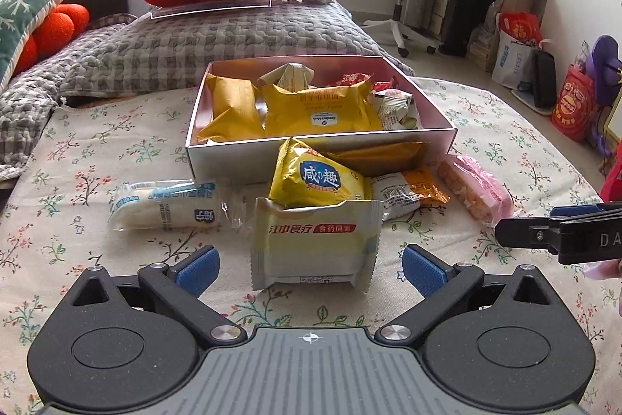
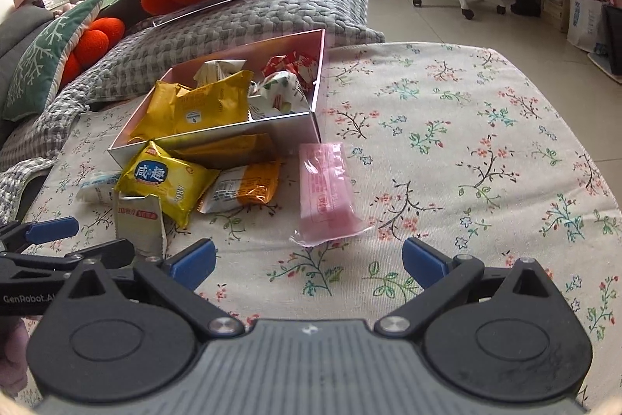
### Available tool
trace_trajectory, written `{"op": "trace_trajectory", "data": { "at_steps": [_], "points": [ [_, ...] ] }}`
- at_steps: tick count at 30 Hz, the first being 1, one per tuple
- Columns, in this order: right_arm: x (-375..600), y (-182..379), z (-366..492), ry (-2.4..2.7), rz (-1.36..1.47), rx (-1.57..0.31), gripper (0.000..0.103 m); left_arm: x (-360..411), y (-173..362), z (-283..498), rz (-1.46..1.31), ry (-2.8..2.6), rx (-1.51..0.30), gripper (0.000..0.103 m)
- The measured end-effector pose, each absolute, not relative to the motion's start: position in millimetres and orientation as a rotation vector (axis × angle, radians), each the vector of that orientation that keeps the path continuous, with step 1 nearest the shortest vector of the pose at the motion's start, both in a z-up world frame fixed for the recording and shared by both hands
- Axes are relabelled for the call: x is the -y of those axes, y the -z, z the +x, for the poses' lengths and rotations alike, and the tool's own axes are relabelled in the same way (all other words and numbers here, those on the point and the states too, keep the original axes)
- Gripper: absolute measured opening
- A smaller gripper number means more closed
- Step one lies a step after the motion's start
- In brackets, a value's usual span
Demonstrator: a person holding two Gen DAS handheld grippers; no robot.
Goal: Organize snacks
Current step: 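Withdraw both grippers from the box back toward the snack pile, then grasp the white-red pouch with the left gripper while the right grasps the pink packet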
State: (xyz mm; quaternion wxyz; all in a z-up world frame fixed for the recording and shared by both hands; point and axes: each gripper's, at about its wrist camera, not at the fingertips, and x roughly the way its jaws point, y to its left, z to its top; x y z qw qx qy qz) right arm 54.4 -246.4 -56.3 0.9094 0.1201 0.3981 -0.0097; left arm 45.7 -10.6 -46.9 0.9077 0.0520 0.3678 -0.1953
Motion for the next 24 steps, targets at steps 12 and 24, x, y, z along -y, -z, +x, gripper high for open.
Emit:
{"op": "trace_trajectory", "data": {
  "at_steps": [12,24],
  "points": [
    [248.9,76.2,75.4,0.025,0.209,-0.827,0.098,15.3,70.6,61.6,0.126,0.368,-0.734,0.099],
    [251.4,82.9,88.3,0.034,0.163,-0.797,0.083,23.5,70.0,63.3,0.135,0.377,-0.730,0.080]
  ]
}}
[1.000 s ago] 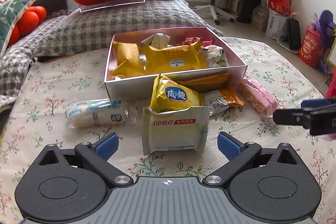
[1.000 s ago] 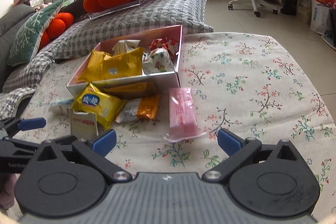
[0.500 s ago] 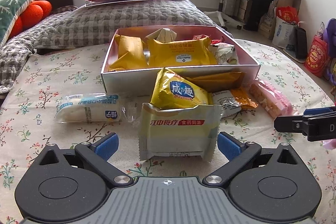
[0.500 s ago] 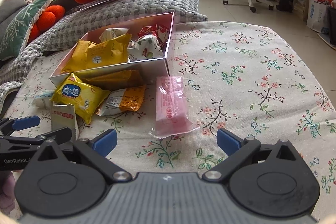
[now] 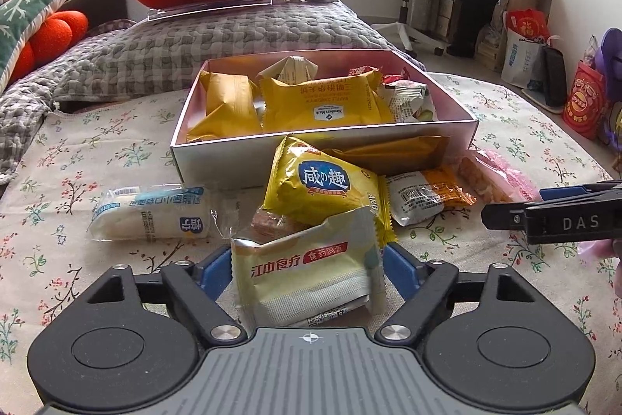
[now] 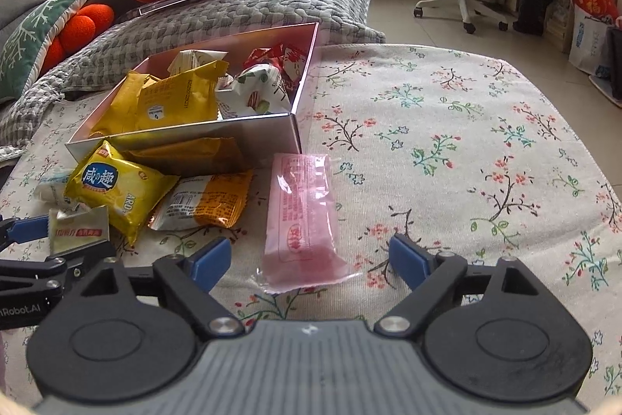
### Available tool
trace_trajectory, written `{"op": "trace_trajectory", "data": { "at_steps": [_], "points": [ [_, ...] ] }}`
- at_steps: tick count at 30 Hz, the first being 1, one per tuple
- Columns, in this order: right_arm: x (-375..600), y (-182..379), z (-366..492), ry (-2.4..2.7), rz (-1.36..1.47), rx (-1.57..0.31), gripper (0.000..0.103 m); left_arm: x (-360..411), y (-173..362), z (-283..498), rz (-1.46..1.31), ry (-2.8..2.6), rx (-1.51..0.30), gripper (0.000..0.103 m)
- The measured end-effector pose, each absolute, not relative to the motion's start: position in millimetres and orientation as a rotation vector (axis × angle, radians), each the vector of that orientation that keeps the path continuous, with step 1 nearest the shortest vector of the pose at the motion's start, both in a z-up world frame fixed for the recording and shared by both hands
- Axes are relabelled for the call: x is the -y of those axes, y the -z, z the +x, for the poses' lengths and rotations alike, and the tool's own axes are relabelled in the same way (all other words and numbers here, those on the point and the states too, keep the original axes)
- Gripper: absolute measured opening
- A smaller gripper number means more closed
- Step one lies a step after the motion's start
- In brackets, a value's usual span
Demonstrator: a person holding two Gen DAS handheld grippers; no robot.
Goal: Organize snacks
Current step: 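Grasp the white-red pouch with the left gripper while the right grasps the pink packet, then carry the white-red pouch and pink packet into the pink box with both grippers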
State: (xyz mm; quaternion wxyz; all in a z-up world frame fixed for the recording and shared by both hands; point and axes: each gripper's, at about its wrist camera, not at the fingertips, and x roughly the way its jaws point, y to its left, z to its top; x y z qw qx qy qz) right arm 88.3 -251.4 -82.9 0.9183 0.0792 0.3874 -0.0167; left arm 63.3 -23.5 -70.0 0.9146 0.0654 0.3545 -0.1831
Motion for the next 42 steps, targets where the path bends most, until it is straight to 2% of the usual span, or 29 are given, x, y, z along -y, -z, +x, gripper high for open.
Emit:
{"op": "trace_trajectory", "data": {
  "at_steps": [4,6,10,12,15,20,28,42],
  "points": [
    [253.9,81.1,91.1,0.033,0.173,-0.785,0.071,23.2,67.5,61.3,0.139,0.371,-0.728,0.072],
    [255.0,80.6,91.8,0.032,0.180,-0.781,0.063,22.3,66.8,61.9,0.139,0.365,-0.733,0.054],
    [255.4,79.5,92.4,0.031,0.184,-0.774,0.050,18.4,63.8,62.5,0.117,0.351,-0.739,0.044],
    [255.0,79.1,92.8,0.026,0.182,-0.774,0.039,17.9,61.6,61.1,0.120,0.350,-0.733,0.039],
    [253.9,77.9,92.3,0.016,0.180,-0.771,0.032,17.2,57.7,59.2,0.123,0.351,-0.725,0.029],
    [252.6,75.0,92.3,0.002,0.185,-0.773,0.030,12.0,51.7,57.3,0.093,0.368,-0.732,0.019],
    [252.1,68.8,88.9,-0.016,0.223,-0.762,0.029,6.0,39.6,49.2,0.053,0.392,-0.723,0.009],
    [255.7,51.9,81.3,-0.028,0.279,-0.724,0.029,0.0,15.9,39.8,0.017,0.400,-0.685,0.007]
  ]
}}
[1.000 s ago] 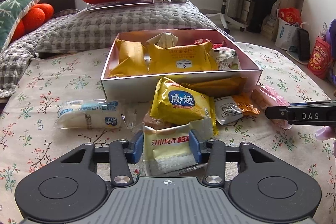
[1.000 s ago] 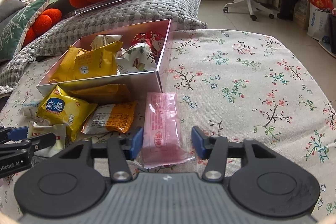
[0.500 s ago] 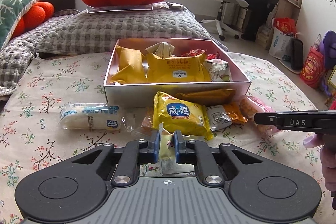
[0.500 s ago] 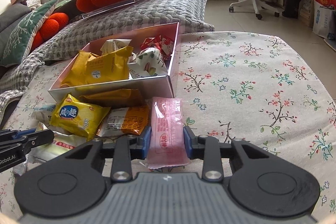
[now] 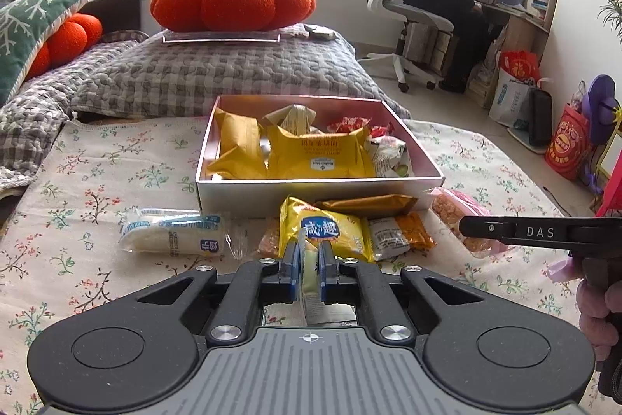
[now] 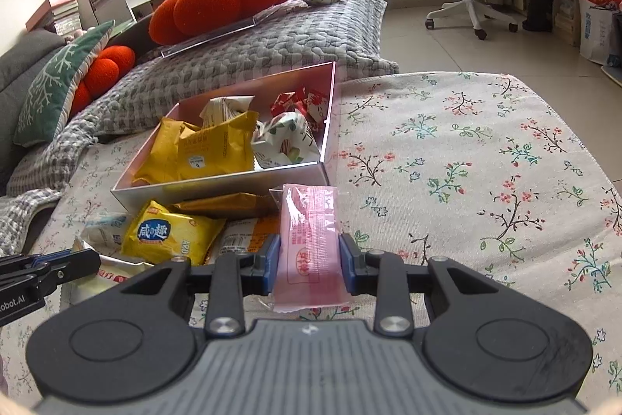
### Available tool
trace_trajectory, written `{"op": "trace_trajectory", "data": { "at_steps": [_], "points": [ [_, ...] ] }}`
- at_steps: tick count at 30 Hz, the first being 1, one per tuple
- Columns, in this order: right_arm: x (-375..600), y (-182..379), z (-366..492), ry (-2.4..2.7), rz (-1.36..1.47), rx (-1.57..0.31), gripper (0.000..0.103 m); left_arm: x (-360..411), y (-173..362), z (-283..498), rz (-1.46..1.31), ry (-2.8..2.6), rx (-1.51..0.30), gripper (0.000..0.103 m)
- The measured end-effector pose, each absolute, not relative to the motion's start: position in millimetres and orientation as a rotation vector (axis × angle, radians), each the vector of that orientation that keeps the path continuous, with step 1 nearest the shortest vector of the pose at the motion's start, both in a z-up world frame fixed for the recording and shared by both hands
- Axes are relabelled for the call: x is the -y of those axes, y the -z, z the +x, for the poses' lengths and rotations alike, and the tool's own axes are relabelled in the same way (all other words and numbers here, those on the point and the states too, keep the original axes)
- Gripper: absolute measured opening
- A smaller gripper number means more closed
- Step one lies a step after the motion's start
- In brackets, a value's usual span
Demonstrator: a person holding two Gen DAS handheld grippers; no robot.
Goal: Organize snacks
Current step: 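Carry the white-red pouch and pink packet into the pink box with both grippers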
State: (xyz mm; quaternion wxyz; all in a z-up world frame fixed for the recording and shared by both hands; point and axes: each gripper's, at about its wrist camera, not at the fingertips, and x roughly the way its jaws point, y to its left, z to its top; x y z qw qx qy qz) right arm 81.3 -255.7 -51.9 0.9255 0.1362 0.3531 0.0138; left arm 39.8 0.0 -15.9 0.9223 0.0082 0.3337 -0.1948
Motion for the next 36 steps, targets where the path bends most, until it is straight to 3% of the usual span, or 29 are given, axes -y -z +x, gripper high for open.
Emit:
{"op": "trace_trajectory", "data": {
  "at_steps": [20,36],
  "points": [
    [246.5,18.6,124.8,-0.061,0.331,-0.679,0.029,-7.6,-38.5,109.4,-0.037,0.290,-0.555,0.007],
    [246.1,21.2,200.3,-0.052,0.378,-0.725,0.029,11.5,-22.9,224.1,-0.109,0.158,-0.605,0.007]
  ]
}}
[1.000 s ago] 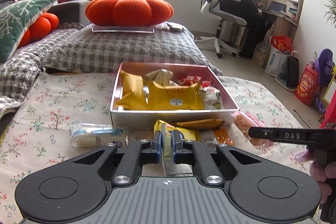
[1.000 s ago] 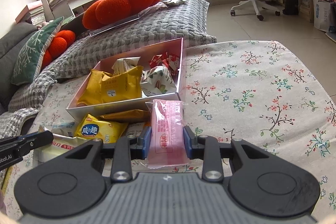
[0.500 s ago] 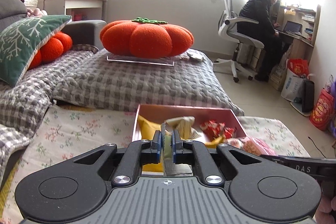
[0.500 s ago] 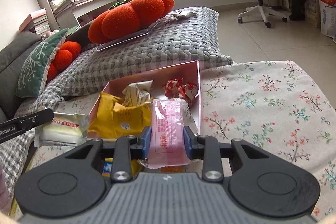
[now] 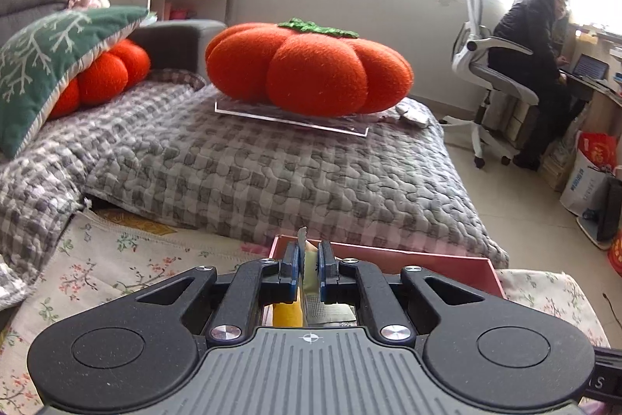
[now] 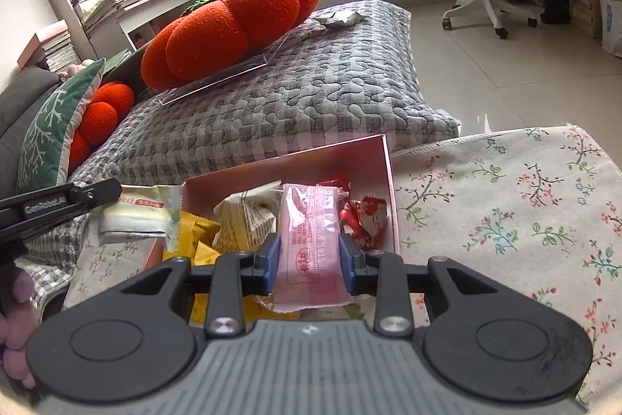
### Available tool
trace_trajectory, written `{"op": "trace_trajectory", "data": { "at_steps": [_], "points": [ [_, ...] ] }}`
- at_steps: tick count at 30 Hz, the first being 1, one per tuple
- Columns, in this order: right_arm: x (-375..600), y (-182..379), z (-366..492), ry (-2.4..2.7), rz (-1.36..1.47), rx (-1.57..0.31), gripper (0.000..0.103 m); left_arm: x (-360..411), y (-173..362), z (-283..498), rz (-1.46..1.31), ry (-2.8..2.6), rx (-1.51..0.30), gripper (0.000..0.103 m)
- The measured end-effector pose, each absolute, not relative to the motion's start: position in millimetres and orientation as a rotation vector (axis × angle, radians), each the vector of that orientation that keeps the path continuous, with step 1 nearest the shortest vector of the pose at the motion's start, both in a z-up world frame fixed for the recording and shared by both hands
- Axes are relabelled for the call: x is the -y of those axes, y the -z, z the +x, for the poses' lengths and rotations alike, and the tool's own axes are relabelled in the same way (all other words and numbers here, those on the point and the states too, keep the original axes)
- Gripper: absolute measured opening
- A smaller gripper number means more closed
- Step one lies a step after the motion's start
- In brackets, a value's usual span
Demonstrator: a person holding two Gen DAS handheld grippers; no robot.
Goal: Organize snacks
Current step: 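Carry the white-red pouch and pink packet into the pink box with both grippers, then open both grippers to release the pouch and pink packet in the box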
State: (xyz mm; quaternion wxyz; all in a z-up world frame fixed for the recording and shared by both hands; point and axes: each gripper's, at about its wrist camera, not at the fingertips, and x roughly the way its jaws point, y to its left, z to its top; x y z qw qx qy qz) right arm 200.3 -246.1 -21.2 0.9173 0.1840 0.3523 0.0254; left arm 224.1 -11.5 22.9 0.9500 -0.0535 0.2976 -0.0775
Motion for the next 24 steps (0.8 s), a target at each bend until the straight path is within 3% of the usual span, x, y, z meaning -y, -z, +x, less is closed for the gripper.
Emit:
{"op": "trace_trajectory", "data": {
  "at_steps": [10,18,24],
  "points": [
    [247.8,27.2,227.3,-0.037,0.417,-0.771,0.029,8.1,0.1,268.1,-0.227,0.118,-0.730,0.008],
    [239.2,25.9,232.9,-0.032,0.376,-0.786,0.029,28.3,15.8,269.7,-0.150,0.143,-0.777,0.008],
    [237.4,21.9,230.6,-0.028,0.356,-0.787,0.036,42.6,12.5,262.7,-0.047,0.185,-0.772,0.017]
  ]
}}
